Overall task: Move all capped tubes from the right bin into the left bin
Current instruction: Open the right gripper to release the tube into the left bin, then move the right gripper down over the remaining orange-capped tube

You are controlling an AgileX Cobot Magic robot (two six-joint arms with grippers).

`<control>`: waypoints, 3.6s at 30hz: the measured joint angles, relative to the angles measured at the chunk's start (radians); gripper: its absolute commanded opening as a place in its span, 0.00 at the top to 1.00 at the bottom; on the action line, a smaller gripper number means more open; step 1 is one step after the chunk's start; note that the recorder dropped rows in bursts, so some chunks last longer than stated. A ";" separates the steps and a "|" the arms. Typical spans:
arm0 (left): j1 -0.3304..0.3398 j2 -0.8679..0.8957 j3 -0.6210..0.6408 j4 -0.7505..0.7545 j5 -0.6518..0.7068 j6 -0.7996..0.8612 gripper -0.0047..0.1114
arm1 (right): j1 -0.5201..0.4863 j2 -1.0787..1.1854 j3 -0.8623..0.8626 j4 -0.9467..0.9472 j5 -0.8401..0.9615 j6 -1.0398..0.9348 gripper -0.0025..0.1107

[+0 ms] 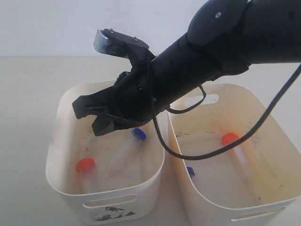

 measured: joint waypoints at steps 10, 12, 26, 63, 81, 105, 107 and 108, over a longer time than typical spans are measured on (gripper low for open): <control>0.000 0.000 0.000 0.000 0.000 0.000 0.92 | 0.000 -0.181 -0.017 -0.629 0.137 0.520 0.98; 0.000 0.000 0.000 0.000 0.000 0.000 0.92 | 0.000 -0.217 -0.017 -0.793 0.218 0.683 0.98; 0.000 0.000 0.000 0.000 0.000 0.000 0.92 | 0.000 -0.200 -0.017 -1.155 0.561 1.074 0.98; 0.000 0.000 0.000 0.000 0.000 0.000 0.92 | 0.000 0.147 0.092 -1.283 0.434 1.107 0.98; 0.000 0.000 0.000 0.000 0.000 0.000 0.92 | 0.000 0.177 0.092 -1.318 0.388 1.111 0.36; 0.000 0.000 0.000 0.000 0.000 0.000 0.92 | 0.001 0.299 0.078 -1.393 0.368 1.216 0.31; 0.000 0.000 0.000 0.000 0.000 0.000 0.92 | 0.005 0.305 0.074 -1.394 0.372 1.216 0.31; 0.000 0.000 0.000 0.000 0.000 0.000 0.92 | 0.005 0.305 0.073 -1.394 0.377 1.216 0.31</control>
